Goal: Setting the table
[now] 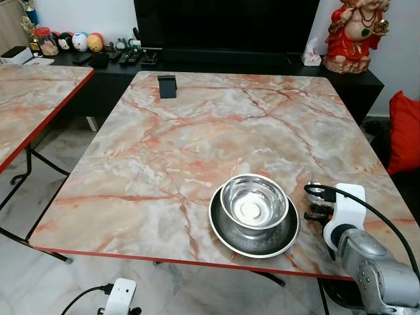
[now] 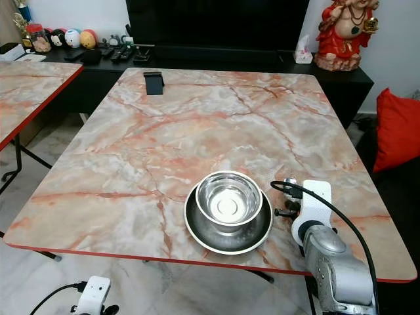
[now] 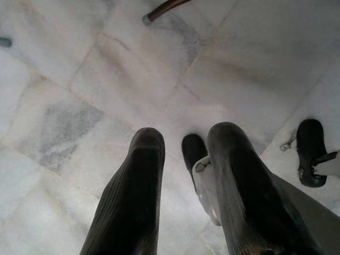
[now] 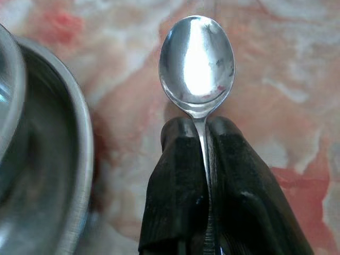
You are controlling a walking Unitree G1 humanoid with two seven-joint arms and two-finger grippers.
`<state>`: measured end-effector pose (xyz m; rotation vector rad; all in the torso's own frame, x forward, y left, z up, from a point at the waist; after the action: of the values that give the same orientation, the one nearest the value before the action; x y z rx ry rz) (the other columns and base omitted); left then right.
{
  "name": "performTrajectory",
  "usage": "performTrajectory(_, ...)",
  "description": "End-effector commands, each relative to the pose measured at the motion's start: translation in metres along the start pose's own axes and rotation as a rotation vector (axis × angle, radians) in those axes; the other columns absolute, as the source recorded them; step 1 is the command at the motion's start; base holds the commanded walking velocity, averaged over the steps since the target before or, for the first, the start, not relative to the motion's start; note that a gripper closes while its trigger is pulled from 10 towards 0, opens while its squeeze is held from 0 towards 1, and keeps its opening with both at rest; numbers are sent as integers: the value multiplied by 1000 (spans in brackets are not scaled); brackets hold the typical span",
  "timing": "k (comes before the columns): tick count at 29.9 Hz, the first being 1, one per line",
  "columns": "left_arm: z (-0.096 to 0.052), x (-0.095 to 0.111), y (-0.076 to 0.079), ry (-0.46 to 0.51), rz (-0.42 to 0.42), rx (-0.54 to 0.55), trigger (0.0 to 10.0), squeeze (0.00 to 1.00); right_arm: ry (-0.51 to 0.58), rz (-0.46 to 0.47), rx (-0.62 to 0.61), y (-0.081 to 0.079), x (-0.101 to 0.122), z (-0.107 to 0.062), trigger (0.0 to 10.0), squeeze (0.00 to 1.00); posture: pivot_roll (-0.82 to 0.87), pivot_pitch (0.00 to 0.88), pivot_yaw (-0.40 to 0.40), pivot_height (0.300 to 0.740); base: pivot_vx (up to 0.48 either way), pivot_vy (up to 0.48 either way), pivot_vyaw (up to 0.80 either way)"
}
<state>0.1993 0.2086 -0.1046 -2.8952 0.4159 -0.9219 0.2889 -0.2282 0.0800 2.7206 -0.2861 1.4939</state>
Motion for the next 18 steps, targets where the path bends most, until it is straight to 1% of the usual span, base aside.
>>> performTrajectory(1,-1,-6,2,-27,-9,-5,10000,0,-6,-1,-3,1,-2,1,10000,0,-48,0,-29,740,0,0,0)
performTrajectory(5,-1,-8,-2,-33,-6,-3,10000,0,-16,-1,11,-2,-7,3,10000,0,-50,0,-28,740,0,0,0)
performTrajectory(8,0,-6,3,-26,-5,-8,10000,0,-20,8,19,-4,-10,4,10000,0,-45,0,-29,740,0,0,0)
performTrajectory(14,0,-5,4,-25,-4,-5,10000,0,15,12,55,-11,-6,6,10000,0,-45,0,-29,740,0,0,0)
performTrajectory(18,0,-5,4,-26,-3,-5,10000,0,12,7,57,-12,-8,7,10000,0,-41,0,-29,740,0,0,0)
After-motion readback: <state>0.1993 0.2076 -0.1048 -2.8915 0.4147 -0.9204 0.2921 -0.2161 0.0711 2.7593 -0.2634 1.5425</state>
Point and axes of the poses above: a point about 5 cm out from each wrist's last joint towards the gripper, its own z axis pointing out of the wrist towards the gripper, its own x axis along the axis of the wrist's last joint, y = z × x, the point moved 3 cm from there along z, pointing out of the wrist towards the gripper, and after that the axes turned 6 degrees about z, right-handed, at the moved point
